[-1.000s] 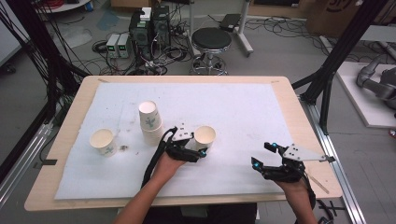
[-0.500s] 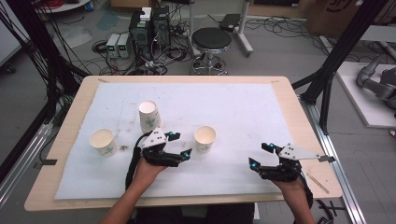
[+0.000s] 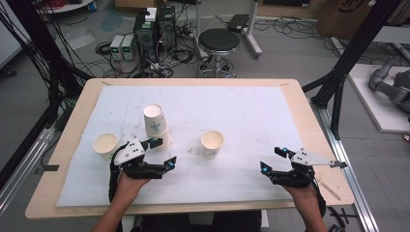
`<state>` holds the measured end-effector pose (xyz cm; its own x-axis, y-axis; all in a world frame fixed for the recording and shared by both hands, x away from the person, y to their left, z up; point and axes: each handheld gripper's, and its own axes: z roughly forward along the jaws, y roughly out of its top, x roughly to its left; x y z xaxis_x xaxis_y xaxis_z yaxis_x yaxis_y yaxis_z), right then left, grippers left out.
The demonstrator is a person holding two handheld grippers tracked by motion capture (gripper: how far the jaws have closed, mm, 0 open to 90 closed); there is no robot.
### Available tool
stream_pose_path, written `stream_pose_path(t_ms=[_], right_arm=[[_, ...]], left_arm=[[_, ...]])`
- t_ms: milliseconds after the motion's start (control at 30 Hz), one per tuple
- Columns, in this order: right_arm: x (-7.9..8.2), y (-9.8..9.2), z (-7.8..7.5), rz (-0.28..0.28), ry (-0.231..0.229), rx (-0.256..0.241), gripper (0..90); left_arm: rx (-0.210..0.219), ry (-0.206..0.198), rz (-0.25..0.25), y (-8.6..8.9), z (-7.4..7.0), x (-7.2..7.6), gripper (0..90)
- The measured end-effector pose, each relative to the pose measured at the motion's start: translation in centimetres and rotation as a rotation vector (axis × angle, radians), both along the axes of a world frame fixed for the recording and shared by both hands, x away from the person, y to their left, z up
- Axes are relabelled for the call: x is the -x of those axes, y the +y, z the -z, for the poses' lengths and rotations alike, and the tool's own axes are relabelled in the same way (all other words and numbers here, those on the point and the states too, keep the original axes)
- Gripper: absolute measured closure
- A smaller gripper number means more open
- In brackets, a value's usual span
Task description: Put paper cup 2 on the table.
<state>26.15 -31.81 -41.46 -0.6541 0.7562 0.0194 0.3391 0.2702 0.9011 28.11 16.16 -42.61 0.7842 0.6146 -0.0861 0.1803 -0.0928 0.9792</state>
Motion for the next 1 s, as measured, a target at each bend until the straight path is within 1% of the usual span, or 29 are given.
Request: stream_pose_path(t_ms=[67,133,300,400,533,733,1000], right_arm=[[0.1,0.04,-0.07,-0.001,0.0,0.004,20.8],[0.18,0.11,-0.16,-0.003,-0.006,0.013,20.8],[0.32,0.46,-0.34,-0.009,-0.01,0.017,20.8],[0.3,0.63,-0.38,-0.014,-0.01,0.016,20.8],[0.29,0.67,-0.36,-0.016,-0.01,0.014,20.8],[0.24,0.53,-0.3,-0.015,-0.007,0.008,20.8],[0.1,0.5,-0.12,-0.018,-0.003,0.005,20.8]], left_arm=[[-0.003,-0.002,-0.003,0.24,-0.02,0.14,16.6],[0.006,-0.002,-0.009,0.48,-0.03,0.29,16.6],[0.007,-0.008,-0.016,0.89,-0.07,0.57,16.8],[0.008,-0.005,-0.02,1.02,-0.01,0.63,16.9],[0.002,-0.009,-0.017,0.96,-0.02,0.68,17.0],[0.0,0.0,-0.013,0.87,0.1,0.64,17.1],[-0.001,0.005,-0.021,0.9,0.26,0.55,17.2]])
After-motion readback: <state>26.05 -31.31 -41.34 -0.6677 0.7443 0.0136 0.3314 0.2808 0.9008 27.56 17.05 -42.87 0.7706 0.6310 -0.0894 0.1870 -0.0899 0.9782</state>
